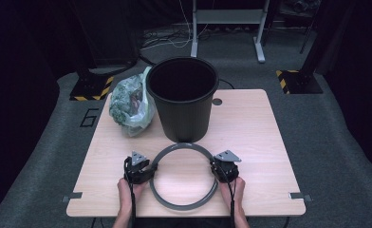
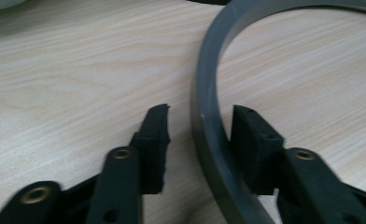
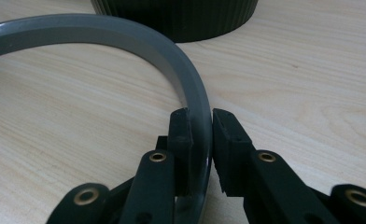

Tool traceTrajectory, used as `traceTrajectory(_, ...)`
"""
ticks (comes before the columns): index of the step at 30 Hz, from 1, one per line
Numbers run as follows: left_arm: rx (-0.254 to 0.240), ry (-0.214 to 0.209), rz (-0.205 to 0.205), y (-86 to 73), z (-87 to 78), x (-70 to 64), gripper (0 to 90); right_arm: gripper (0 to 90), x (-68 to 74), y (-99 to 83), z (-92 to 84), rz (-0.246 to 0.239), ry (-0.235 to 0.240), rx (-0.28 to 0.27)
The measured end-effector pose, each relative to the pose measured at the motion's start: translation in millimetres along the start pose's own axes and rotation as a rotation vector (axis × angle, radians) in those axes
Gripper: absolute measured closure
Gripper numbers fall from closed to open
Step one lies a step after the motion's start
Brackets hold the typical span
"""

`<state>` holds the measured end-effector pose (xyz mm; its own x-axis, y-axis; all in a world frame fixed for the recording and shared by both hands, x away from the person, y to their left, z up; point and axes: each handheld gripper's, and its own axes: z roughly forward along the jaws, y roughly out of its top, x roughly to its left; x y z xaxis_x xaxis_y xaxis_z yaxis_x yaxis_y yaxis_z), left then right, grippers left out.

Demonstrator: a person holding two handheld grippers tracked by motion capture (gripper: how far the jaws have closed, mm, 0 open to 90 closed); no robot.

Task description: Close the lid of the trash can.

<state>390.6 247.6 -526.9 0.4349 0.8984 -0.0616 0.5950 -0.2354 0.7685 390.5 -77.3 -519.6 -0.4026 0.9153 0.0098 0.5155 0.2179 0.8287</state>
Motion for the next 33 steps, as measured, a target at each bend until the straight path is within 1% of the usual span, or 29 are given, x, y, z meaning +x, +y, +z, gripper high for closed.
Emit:
traceTrajectory(2, 0.004, -0.001, 0.000, 1.0, 0.9, -0.1, 49.9, 78.2, 0.1, 0.3, -1.3, 0.006, -0.002, -0.014)
traceTrajectory(3, 0.005, 0.005, -0.003, 1.5, 1.5, -0.3, 46.7, 78.2, 0.1, 0.7, -1.9, 0.006, -0.002, -0.020)
traceTrajectory(7, 0.021, 0.003, 0.016, 4.4, 3.4, -0.7, 44.0, 78.3, 0.8, 1.7, -2.9, -0.006, -0.010, -0.039)
traceTrajectory(11, 0.035, 0.010, 0.040, 7.3, 5.2, -0.7, 45.2, 78.2, 3.9, 4.8, -8.1, -0.033, -0.026, -0.091)
traceTrajectory(13, 0.036, 0.012, 0.044, 8.4, 5.8, 0.0, 49.1, 78.2, 5.7, 6.6, -10.1, -0.041, -0.029, -0.114)
traceTrajectory(14, 0.034, 0.006, 0.042, 8.5, 6.0, 0.3, 50.8, 78.2, 6.4, 7.0, -10.8, -0.044, -0.033, -0.124)
traceTrajectory(16, 0.020, -0.019, 0.040, 9.0, 7.2, -0.3, 60.2, 78.1, 7.6, 7.8, -11.2, -0.049, -0.034, -0.135)
traceTrajectory(17, 0.020, -0.022, 0.049, 9.4, 7.6, -0.9, 66.4, 78.1, 8.6, 8.2, -10.9, -0.053, -0.036, -0.139)
traceTrajectory(19, 0.021, -0.017, 0.043, 10.4, 8.2, -0.8, 69.9, 78.0, 10.0, 8.5, -9.7, -0.059, -0.042, -0.136)
traceTrajectory(22, 0.018, -0.022, 0.007, 10.1, 7.9, 4.0, 73.1, 76.9, 9.4, 7.8, -7.7, -0.057, -0.026, -0.123)
traceTrajectory(24, 0.012, -0.018, -0.017, 9.9, 8.0, 5.7, 74.4, 76.6, 9.8, 6.4, -5.1, -0.059, -0.014, -0.106)
traceTrajectory(26, 0.005, -0.006, -0.029, 9.6, 8.1, 5.6, 75.2, 76.3, 10.7, 5.4, -2.0, -0.063, -0.010, -0.083)
traceTrajectory(27, -0.005, -0.011, -0.039, 8.7, 7.8, 5.9, 75.4, 76.2, 10.2, 5.0, -1.0, -0.062, -0.005, -0.082)
traceTrajectory(30, -0.019, -0.013, -0.051, 8.2, 6.8, 6.1, 75.9, 75.3, 9.2, 4.5, 1.9, -0.052, 0.007, -0.063)
traceTrajectory(32, -0.028, -0.008, -0.051, 8.3, 5.7, 6.8, 76.1, 71.7, 8.9, 4.1, 3.8, -0.051, 0.008, -0.048)
traceTrajectory(33, -0.030, -0.009, -0.051, 8.5, 5.1, 7.6, 76.4, 67.3, 8.4, 4.1, 5.0, -0.041, 0.013, -0.038)
